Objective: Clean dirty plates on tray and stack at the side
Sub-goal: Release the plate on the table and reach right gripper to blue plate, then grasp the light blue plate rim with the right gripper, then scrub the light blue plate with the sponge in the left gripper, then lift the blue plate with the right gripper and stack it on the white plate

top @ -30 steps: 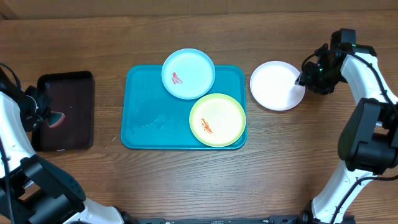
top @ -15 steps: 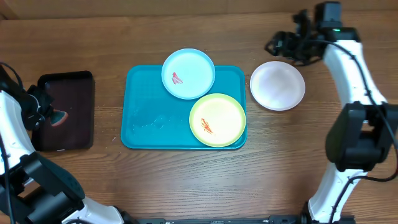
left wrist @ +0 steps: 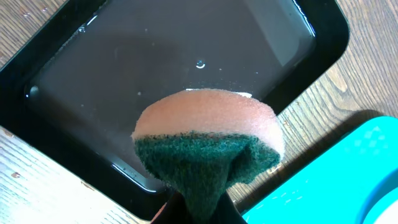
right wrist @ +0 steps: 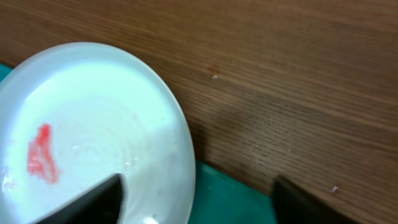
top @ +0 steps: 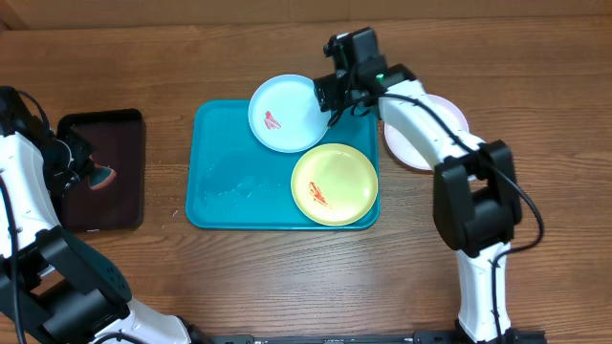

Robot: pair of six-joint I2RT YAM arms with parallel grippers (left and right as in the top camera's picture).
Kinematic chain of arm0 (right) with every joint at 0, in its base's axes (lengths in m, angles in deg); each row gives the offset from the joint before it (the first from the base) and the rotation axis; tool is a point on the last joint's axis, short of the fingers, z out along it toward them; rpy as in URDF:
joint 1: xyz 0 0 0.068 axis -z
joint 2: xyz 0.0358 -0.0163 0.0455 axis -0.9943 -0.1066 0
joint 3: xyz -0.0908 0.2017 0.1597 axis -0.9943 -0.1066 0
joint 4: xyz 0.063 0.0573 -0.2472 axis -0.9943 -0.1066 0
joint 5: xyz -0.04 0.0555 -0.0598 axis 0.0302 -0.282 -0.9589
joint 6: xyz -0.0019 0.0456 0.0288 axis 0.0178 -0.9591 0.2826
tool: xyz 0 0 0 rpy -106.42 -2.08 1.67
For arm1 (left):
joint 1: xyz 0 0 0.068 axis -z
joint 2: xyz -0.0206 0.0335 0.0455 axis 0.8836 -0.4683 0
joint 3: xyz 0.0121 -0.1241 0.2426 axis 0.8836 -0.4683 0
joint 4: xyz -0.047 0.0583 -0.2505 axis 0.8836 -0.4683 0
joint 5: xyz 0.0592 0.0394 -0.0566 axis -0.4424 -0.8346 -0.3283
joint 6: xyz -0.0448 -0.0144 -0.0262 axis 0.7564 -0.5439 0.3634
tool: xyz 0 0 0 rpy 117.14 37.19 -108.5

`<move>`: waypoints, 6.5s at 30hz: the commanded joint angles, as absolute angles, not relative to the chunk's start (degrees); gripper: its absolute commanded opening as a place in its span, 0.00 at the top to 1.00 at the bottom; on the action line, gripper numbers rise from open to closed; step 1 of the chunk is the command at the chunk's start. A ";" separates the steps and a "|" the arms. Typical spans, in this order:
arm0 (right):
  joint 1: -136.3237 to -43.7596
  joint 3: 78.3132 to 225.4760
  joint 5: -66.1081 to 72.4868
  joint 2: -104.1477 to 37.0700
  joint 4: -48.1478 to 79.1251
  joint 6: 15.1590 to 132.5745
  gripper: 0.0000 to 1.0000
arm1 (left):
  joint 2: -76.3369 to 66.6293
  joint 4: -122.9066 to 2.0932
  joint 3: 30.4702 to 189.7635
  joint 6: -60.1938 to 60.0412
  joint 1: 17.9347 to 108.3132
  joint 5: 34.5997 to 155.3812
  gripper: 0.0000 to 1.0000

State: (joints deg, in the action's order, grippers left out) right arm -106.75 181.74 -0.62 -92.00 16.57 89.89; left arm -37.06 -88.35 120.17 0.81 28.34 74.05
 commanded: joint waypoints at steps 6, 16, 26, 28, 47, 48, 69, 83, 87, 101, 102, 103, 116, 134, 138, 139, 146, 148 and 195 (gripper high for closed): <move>-107.78 182.18 -0.41 -94.92 19.13 92.66 0.54 | -37.69 -87.70 120.30 -0.55 28.36 74.93 0.96; -108.67 182.18 -0.32 -96.17 20.61 92.71 0.58 | -37.69 -87.67 120.30 -0.52 28.36 74.95 0.96; -108.81 182.18 -0.23 -96.63 20.26 92.25 0.80 | -37.69 -87.67 120.30 -0.55 28.36 74.93 0.96; -108.92 182.18 -0.23 -96.63 20.02 92.20 0.86 | -37.69 -87.63 120.30 -0.55 28.36 74.95 0.96; -120.46 188.08 3.55 -96.63 11.30 74.98 0.96 | -37.69 -88.09 120.30 -0.55 28.36 74.93 0.96; -120.89 187.64 2.17 -96.63 11.22 73.95 0.96 | -37.69 -88.15 120.30 -0.55 28.36 74.93 0.96; -121.79 184.89 -0.08 -98.09 14.58 84.82 0.69 | -37.69 -88.13 120.30 -0.57 28.38 77.13 0.96; -122.44 184.89 0.32 -100.80 10.41 82.89 0.88 | -37.69 -88.53 120.30 -3.02 29.06 83.01 0.96; -122.38 184.89 0.25 -100.80 8.07 76.90 0.96 | -37.69 -88.42 120.30 -6.08 31.11 88.94 0.96; -122.38 184.89 0.16 -100.80 -0.17 51.92 0.96 | -39.49 -85.57 120.28 -4.37 52.34 82.01 0.96; -122.38 184.89 0.18 -100.80 -0.50 51.44 0.96 | -40.01 -85.01 120.28 -3.26 53.82 81.29 0.96; -122.38 184.89 0.36 -100.80 -0.78 51.51 0.96 | -40.82 -84.31 120.28 -2.75 55.14 81.11 0.96; -122.38 184.89 -2.57 -100.80 -0.98 53.91 0.96 | -53.69 -78.38 120.28 -2.45 64.93 81.16 0.96; -122.38 184.89 -3.99 -100.80 -1.35 53.93 0.96 | -60.91 -85.25 122.09 -2.64 64.88 45.75 0.96; -122.38 184.89 -3.99 -100.80 -1.33 53.93 0.96 | -60.91 -87.45 123.65 -2.67 64.88 42.51 0.96; -122.38 184.89 -3.99 -100.80 -1.33 53.91 0.96 | -60.91 -87.70 124.11 -2.64 64.88 42.58 0.96; -122.38 184.89 -3.97 -100.80 -1.02 53.91 0.96 | -61.12 -86.41 125.22 -2.69 64.91 69.75 0.96; -122.38 184.89 -3.97 -100.80 -0.76 53.91 0.96 | -61.41 -84.90 125.13 -2.69 65.19 82.66 0.96; -124.32 199.79 -10.44 -95.45 -7.21 75.99 0.96 | -51.59 -103.69 151.86 8.92 47.49 71.30 0.96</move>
State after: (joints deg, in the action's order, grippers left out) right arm -122.95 193.15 -2.35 -98.49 -5.94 67.05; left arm -56.47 -103.17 150.07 7.37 52.84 60.92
